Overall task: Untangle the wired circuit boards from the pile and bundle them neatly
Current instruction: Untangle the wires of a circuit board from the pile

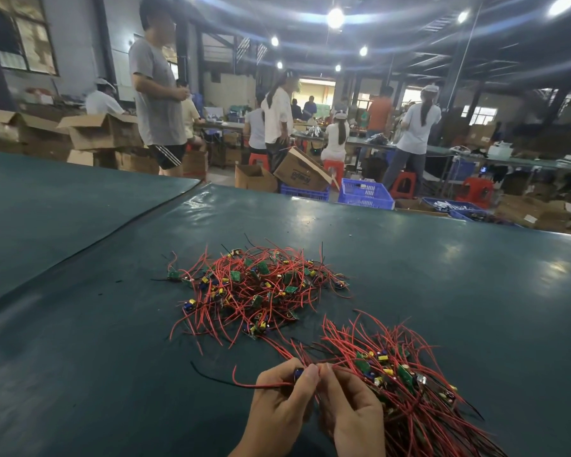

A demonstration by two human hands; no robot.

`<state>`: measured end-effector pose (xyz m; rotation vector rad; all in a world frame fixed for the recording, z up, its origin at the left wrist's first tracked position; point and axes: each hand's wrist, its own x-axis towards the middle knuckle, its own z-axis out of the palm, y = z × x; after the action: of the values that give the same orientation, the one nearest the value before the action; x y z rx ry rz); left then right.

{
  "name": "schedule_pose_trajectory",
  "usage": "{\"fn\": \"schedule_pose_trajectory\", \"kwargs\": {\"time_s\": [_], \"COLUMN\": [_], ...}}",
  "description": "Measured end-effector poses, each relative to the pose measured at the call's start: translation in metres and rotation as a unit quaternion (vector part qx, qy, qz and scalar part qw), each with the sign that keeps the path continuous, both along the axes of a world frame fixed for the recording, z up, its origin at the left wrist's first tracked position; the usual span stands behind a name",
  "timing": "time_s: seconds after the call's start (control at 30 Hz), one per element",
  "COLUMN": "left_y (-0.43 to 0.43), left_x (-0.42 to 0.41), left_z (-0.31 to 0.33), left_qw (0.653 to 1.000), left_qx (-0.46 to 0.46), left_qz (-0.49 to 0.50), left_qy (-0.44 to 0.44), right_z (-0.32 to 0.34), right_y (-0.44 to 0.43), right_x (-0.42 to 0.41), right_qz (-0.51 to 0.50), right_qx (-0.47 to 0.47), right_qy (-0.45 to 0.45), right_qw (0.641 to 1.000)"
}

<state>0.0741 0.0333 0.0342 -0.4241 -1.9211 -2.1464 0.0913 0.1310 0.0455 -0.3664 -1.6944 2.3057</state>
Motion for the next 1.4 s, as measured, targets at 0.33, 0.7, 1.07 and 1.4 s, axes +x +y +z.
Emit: {"fn": "schedule_pose_trajectory", "kwargs": {"time_s": [0.33,0.7,1.07,1.4], "left_y": [0.004,0.004,-0.001,-0.008], "left_x": [0.002,0.003,-0.007,-0.02], "left_z": [0.002,0.005,0.005,0.004], "left_qw": [1.0,1.0,0.991,0.925], "left_qx": [0.002,0.006,0.08,0.27], "left_qz": [-0.012,-0.023,-0.011,-0.014], "left_qy": [-0.006,0.007,-0.102,-0.266], "right_z": [-0.001,0.011,0.012,0.01], "right_y": [0.002,0.027,0.026,0.033], "right_x": [0.0,0.0,0.0,0.001], "right_qz": [-0.01,-0.063,-0.053,0.032], "right_qx": [-0.079,-0.139,-0.162,-0.313], "right_qy": [-0.02,-0.008,0.038,0.053], "right_qw": [0.997,0.988,0.985,0.948]}}
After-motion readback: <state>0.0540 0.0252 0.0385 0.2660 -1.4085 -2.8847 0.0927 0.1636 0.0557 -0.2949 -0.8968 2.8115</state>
